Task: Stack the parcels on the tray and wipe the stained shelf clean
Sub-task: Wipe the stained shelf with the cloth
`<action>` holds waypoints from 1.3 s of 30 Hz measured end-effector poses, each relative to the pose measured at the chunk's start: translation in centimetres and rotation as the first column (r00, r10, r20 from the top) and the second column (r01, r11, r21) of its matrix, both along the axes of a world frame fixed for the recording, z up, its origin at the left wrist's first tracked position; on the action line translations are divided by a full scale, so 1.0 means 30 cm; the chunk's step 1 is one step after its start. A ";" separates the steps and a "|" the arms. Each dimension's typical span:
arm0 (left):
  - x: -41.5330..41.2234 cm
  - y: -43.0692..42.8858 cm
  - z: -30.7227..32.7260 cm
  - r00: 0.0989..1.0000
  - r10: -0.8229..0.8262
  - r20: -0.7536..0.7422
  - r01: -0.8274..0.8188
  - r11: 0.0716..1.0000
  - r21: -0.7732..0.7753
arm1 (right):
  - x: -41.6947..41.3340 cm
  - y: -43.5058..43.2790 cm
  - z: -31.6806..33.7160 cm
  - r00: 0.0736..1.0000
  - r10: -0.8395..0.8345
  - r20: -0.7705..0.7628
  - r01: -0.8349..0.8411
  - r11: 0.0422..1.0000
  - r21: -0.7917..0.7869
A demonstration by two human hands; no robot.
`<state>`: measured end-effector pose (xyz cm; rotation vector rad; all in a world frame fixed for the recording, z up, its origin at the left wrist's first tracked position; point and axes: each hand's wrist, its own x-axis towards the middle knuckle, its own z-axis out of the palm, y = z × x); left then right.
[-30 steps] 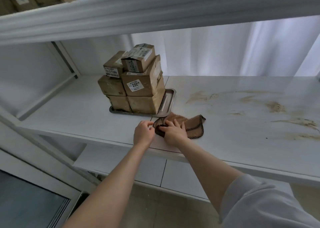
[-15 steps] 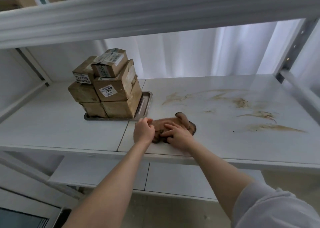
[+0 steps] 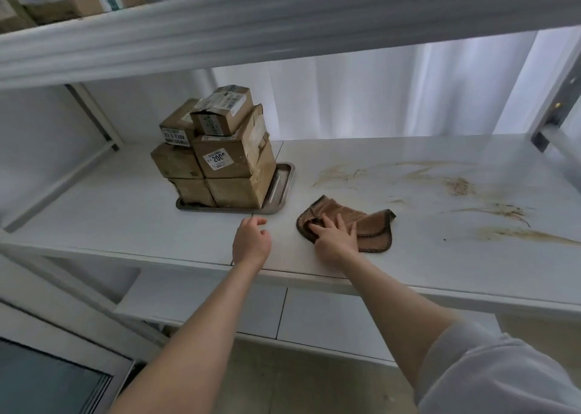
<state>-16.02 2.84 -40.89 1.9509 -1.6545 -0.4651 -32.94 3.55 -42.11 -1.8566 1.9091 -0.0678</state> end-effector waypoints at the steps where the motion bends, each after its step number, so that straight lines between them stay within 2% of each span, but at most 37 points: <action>1: 0.029 0.001 -0.002 1.000 0.006 0.004 -0.006 1.000 0.004 | 0.053 -0.010 -0.001 0.999 0.050 0.012 -0.050 0.999 -0.003; 4: 0.110 0.006 -0.002 1.000 0.011 0.017 -0.011 1.000 -0.004 | 0.198 -0.039 -0.003 0.987 0.159 0.031 -0.159 0.987 -0.016; 7: 0.191 0.000 0.001 0.999 0.020 0.027 -0.019 1.000 -0.023 | 0.316 -0.082 -0.008 0.979 0.201 0.043 -0.200 0.980 -0.026; 11: 0.275 -0.026 0.008 0.999 0.041 0.030 -0.039 0.998 -0.052 | 0.449 -0.094 -0.020 0.934 0.351 0.063 -0.343 0.933 -0.107; 13: 0.284 -0.042 0.009 0.998 0.049 0.034 -0.047 0.997 -0.060 | 0.465 -0.076 -0.030 0.896 0.429 0.115 -0.414 0.900 -0.134; 15: 0.254 -0.055 0.011 0.999 0.041 0.022 -0.039 0.997 -0.063 | 0.431 -0.057 -0.025 0.872 0.422 0.249 -0.395 0.906 -0.151; 18: 0.136 -0.067 0.011 0.999 -0.043 0.014 0.044 0.997 -0.057 | 0.310 -0.016 -0.014 0.838 0.198 0.509 -0.166 0.980 -0.110; 22: -0.093 -0.049 0.015 0.980 -0.199 -0.024 0.197 0.979 -0.051 | 0.067 0.054 -0.018 0.814 0.024 0.581 0.071 0.988 -0.140; 24: -0.208 -0.030 0.014 0.964 -0.259 -0.052 0.257 0.965 -0.044 | -0.071 0.092 -0.020 0.845 -0.033 0.533 0.139 0.977 -0.160; 27: -0.368 0.004 0.010 0.935 -0.344 -0.082 0.342 0.939 -0.032 | -0.277 0.163 -0.021 0.921 -0.127 0.369 0.208 0.960 -0.188; 29: -0.467 0.029 0.011 0.917 -0.387 -0.097 0.386 0.922 -0.032 | -0.414 0.216 -0.027 0.936 -0.212 0.280 0.273 0.941 -0.199; 34: -0.652 0.087 0.003 0.886 -0.452 -0.102 0.453 0.891 -0.020 | -0.711 0.325 -0.040 0.881 -0.469 0.066 0.472 0.862 -0.186; 39: -0.746 0.125 -0.013 0.866 -0.492 -0.086 0.494 0.869 0.002 | -0.880 0.373 -0.055 0.736 -0.677 0.001 0.672 0.730 -0.125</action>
